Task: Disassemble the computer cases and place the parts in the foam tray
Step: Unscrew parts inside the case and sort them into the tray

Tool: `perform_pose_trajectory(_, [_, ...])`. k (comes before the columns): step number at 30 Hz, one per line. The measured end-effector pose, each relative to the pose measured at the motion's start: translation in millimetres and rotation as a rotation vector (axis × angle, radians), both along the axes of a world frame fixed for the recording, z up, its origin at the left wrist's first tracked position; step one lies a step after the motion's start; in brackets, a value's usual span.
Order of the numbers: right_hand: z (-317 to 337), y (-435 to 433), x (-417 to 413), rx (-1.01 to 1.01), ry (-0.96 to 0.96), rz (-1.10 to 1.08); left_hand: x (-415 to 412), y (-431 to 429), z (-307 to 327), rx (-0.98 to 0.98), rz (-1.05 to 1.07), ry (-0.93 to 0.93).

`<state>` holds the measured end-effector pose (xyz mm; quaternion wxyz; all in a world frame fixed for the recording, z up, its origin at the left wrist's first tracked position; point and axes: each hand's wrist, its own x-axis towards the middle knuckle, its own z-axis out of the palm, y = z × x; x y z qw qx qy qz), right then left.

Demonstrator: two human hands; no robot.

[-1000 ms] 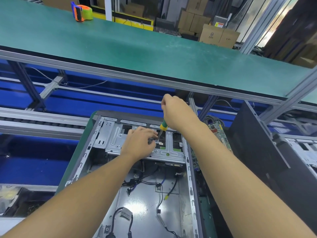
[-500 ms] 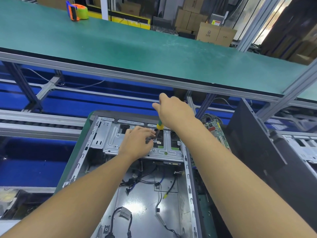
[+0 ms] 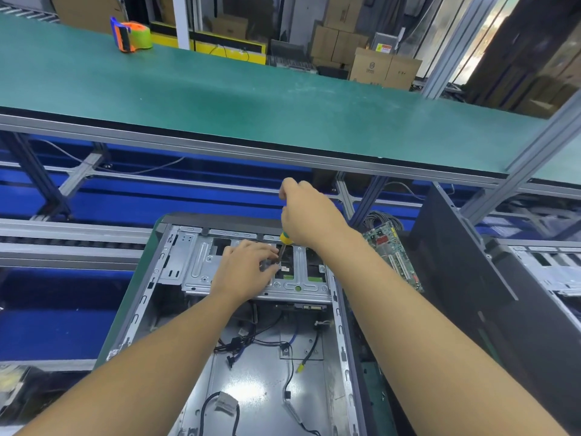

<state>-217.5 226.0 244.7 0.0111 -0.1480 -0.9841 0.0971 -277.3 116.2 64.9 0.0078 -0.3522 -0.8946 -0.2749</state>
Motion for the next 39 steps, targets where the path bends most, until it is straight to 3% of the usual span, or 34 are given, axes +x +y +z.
perform_pose_trajectory(2, [3,2,1,-0.146,-0.063,0.034,0,0,-1,0.006,0.007,0.002])
perform_pose_trajectory(5, [0,-1,2,-0.07,-0.071,0.028,1,2,4,0.01,0.032,-0.045])
perform_pose_trajectory(8, [-6,-3,6,-0.001,0.046,0.017,5,8,11,-0.006,0.106,-0.082])
perform_pose_trajectory(12, [-4,11,23,-0.109,0.173,-0.03,17,20,17,-0.039,0.153,0.012])
perform_pose_trajectory(16, [7,32,51,-0.173,0.263,-0.105,23,25,23,-0.06,0.093,-0.039])
perform_pose_trajectory(20, [22,59,84,-0.269,0.459,-0.233,42,32,31,0.151,-0.012,-0.175])
perform_pose_trajectory(23, [27,77,114,-0.245,0.496,-0.332,75,54,46,0.256,-0.187,-0.211])
perform_pose_trajectory(25, [26,86,133,-0.216,0.475,-0.368,103,75,51,0.19,-0.369,-0.263])
perform_pose_trajectory(31, [7,106,187,-0.153,0.327,-0.492,185,135,40,-0.397,-0.766,-0.214])
perform_pose_trajectory(39, [-15,127,231,-0.132,0.208,-0.497,217,162,-2,-0.424,-0.576,-0.348])
